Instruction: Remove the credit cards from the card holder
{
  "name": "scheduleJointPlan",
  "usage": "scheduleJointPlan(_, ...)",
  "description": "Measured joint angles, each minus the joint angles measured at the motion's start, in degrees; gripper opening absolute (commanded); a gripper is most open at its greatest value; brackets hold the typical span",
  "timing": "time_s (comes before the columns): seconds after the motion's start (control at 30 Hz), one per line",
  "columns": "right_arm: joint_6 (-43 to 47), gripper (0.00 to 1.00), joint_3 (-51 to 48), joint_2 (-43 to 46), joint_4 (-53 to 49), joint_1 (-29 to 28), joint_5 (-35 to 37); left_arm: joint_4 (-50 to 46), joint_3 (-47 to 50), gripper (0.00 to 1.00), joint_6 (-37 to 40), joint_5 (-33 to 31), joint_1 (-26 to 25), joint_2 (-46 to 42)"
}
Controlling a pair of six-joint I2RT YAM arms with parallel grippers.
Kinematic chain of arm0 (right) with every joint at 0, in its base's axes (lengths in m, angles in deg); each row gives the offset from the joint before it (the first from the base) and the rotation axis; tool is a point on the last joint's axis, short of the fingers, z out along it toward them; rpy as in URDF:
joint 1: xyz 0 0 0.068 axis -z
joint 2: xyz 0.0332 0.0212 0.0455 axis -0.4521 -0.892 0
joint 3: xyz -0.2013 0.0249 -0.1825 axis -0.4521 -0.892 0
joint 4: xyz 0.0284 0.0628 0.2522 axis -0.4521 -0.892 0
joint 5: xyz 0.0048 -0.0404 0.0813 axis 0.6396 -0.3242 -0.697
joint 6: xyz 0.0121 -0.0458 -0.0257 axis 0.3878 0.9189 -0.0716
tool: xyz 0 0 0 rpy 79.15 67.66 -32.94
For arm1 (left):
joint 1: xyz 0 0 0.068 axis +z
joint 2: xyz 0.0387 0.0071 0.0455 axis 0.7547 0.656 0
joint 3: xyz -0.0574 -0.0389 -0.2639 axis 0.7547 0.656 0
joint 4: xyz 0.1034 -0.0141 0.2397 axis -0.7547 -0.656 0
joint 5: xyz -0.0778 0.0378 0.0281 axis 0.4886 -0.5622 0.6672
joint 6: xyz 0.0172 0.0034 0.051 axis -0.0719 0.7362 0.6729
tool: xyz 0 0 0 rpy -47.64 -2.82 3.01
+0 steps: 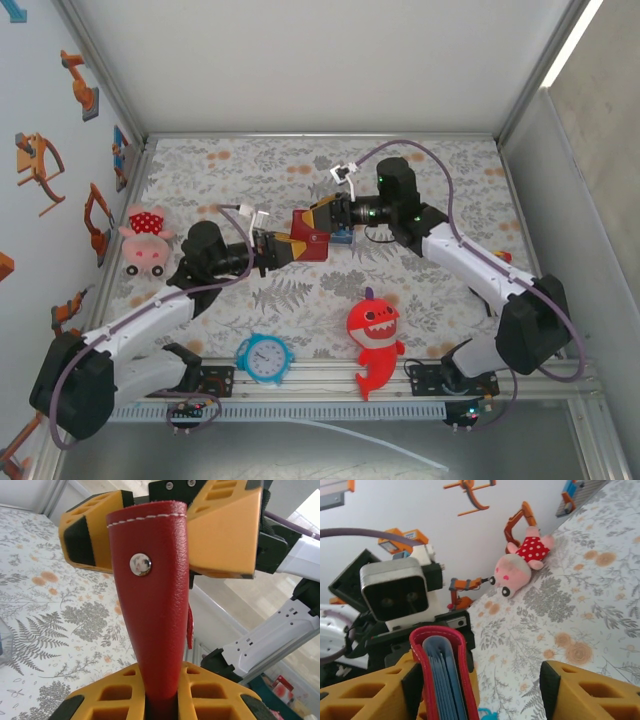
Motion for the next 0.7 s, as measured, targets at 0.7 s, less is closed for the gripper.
scheduleJointPlan(0.7,6.12,0.47,0.11,9.6,-15.56,-11.74,41.44,-21.57,-0.17,0.0,9.9,-20.85,0.79,-11.93)
